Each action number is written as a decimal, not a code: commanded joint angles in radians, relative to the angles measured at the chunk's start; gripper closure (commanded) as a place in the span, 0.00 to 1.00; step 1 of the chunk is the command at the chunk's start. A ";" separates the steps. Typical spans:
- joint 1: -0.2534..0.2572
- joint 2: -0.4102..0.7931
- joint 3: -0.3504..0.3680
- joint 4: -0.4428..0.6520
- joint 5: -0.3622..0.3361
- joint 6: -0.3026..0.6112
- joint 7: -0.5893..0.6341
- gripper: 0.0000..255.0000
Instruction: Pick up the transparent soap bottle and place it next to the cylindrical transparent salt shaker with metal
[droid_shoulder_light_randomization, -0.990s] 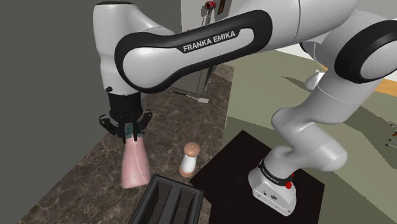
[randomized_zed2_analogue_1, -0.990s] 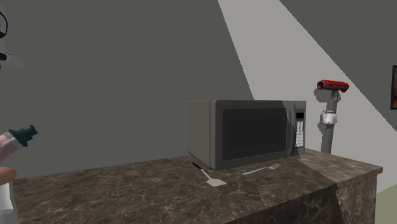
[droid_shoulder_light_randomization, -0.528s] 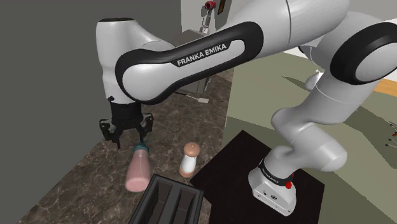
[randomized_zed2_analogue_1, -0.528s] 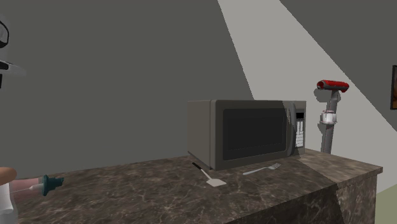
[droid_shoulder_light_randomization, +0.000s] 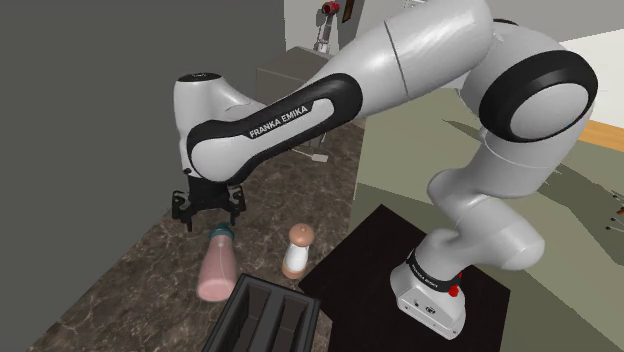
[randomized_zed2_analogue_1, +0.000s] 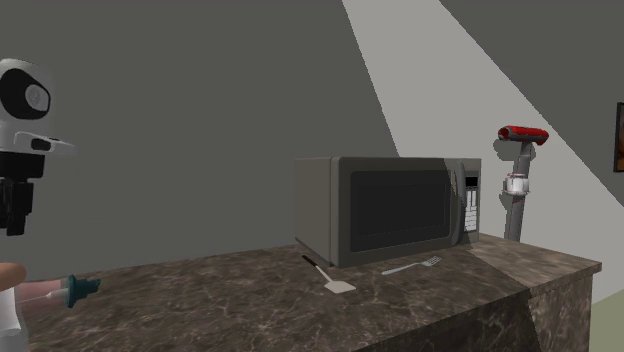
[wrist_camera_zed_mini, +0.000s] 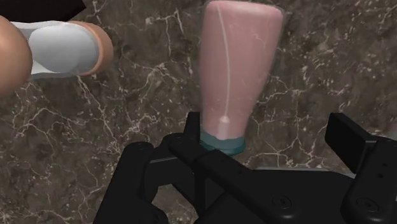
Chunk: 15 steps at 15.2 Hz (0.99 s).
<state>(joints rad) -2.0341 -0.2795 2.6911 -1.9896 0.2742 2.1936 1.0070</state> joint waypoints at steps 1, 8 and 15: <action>-0.027 -0.054 -0.002 0.000 0.037 0.044 -0.023 0.00; -0.106 -0.186 0.006 0.002 0.135 0.147 -0.070 0.00; -0.125 -0.260 0.042 0.001 0.186 0.216 -0.102 0.00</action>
<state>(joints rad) -2.1567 -0.5211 2.7235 -1.9922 0.4488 2.3954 0.9082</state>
